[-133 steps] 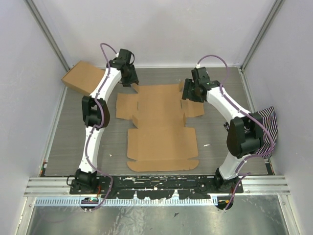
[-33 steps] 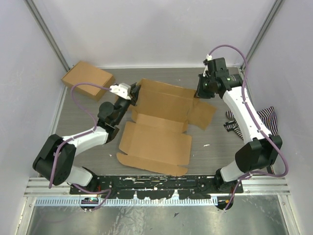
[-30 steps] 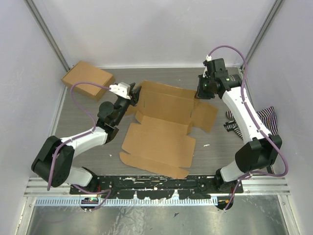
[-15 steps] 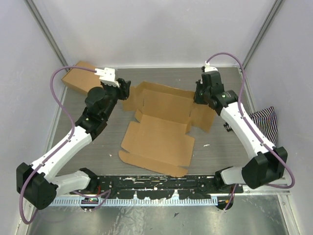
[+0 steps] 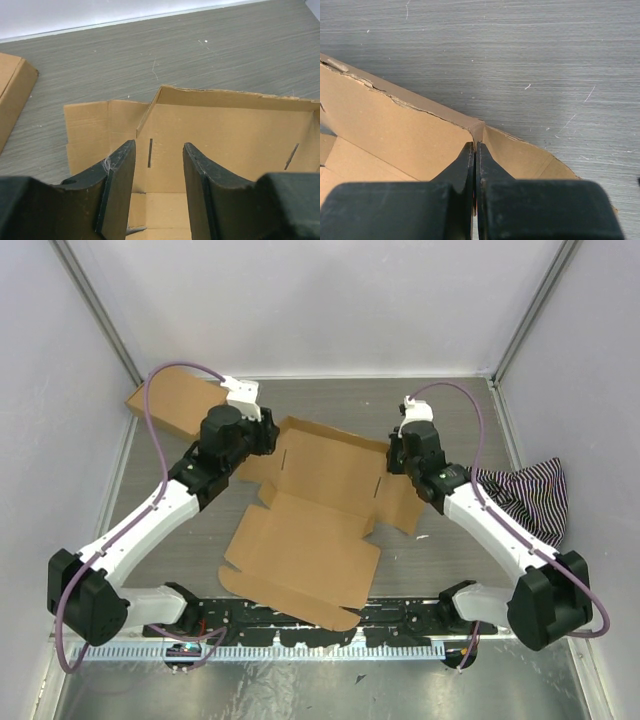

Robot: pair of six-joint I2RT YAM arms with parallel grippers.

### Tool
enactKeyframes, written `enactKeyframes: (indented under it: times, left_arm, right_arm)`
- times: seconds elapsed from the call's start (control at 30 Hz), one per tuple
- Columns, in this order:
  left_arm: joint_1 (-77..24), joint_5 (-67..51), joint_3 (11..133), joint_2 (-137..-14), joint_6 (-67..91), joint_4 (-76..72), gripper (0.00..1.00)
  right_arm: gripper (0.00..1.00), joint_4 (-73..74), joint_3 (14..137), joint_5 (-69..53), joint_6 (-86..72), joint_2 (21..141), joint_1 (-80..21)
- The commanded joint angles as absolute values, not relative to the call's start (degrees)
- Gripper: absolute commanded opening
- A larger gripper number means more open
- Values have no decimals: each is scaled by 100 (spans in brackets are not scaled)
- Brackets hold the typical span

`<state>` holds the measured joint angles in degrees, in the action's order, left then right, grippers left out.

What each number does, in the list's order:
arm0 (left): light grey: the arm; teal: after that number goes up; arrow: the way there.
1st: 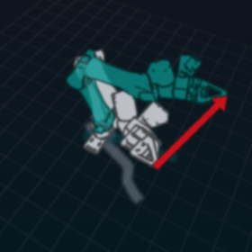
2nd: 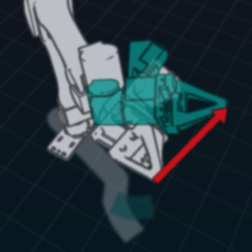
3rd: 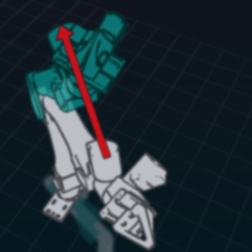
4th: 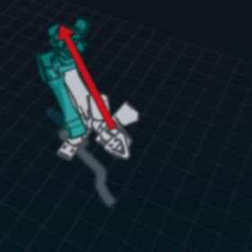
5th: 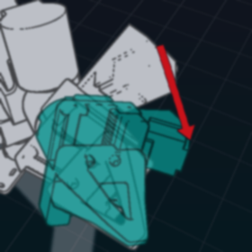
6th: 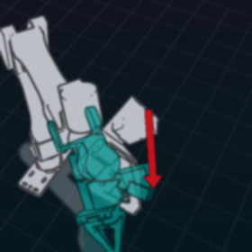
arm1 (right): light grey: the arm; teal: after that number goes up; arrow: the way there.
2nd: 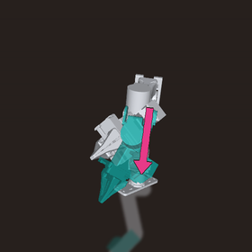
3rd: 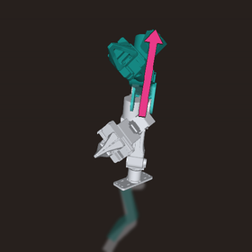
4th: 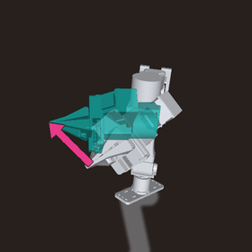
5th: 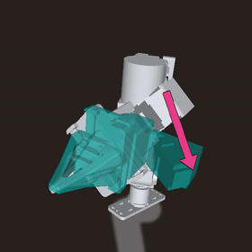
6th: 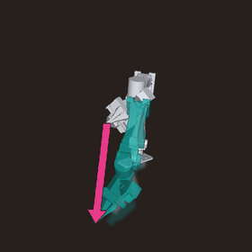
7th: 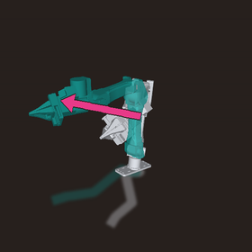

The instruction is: Fold the paper box

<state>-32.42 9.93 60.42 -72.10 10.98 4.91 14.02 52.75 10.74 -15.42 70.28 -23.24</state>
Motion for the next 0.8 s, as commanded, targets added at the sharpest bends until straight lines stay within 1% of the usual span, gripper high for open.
enactKeyframes:
  times: [0.0, 0.03, 0.23, 0.43, 0.57, 0.77]
  left_arm:
    - [-3260, 907, 6324, -7233, 1201, 586, 49]
    - [-3258, 920, 6387, -7405, 1192, 641, 50]
    - [-3261, 922, 6655, -7556, 1136, 700, 51]
    - [-3261, 852, 6873, -7765, 1136, 546, 51]
    - [-3261, 759, 6813, -7846, 1244, 514, 50]
    - [-3260, 798, 6682, -7875, 1388, 641, 49]
  right_arm:
    - [1, 559, 5257, 1495, -1340, 6593, -2394]
    - [1, 537, 5290, 1545, -1308, 6551, -2399]
    - [1, 161, 5628, 1884, -978, 6439, -2403]
    - [1, -502, 5778, 1847, -684, 6826, -2402]
    - [1, -829, 5535, 1791, -768, 7072, -2470]
    - [1, -926, 5160, 1963, -984, 7090, -2567]
